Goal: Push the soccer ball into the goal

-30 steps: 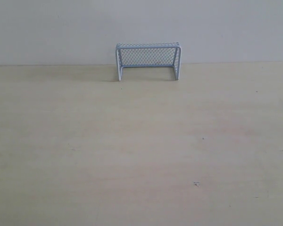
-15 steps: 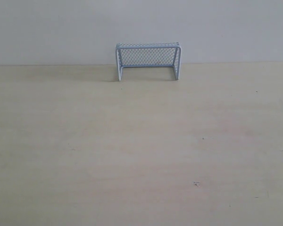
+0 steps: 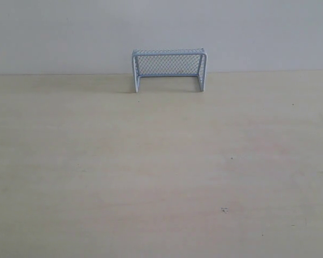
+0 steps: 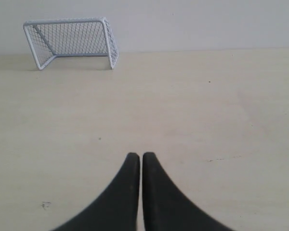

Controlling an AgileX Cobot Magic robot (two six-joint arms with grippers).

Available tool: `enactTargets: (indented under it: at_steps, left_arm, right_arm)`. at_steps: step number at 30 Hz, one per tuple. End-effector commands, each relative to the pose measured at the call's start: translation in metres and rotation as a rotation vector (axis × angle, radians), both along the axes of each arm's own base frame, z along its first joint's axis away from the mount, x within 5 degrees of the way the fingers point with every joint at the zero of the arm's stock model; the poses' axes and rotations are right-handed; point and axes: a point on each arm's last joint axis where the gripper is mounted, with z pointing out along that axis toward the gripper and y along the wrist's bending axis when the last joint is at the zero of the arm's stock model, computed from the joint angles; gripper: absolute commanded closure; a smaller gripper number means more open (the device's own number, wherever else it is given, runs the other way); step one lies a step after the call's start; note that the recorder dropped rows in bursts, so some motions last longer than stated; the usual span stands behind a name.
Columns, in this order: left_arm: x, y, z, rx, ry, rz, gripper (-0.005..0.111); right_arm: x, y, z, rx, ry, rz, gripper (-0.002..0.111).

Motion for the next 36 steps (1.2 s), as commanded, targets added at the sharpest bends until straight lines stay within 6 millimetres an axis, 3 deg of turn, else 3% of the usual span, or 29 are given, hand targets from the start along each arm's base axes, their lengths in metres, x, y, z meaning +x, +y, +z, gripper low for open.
enactTargets:
  at_steps: [1,7,23,36]
  left_arm:
    - [0.0005,-0.0005,0.0014,-0.009,-0.003,-0.006,0.1]
    - [0.0005,-0.0005,0.0014,-0.009,-0.003,-0.006,0.1]
    - [0.0005,-0.0005,0.0014,-0.009,-0.003,-0.006,0.1]
    - [0.0005,-0.0005,0.0014,-0.009,-0.003,-0.006,0.1]
  right_arm:
    - [-0.0003,-0.0013,-0.0002,-0.04,-0.006,-0.006,0.108]
    - [-0.0002,-0.0032,-0.0009,-0.104,-0.008,-0.011,0.108]
    - [0.0004,-0.0106,-0.0013,-0.018,0.012,-0.117,0.108]
    - [0.0005,-0.0112,-0.0014,-0.05,0.009,-0.116,0.108]
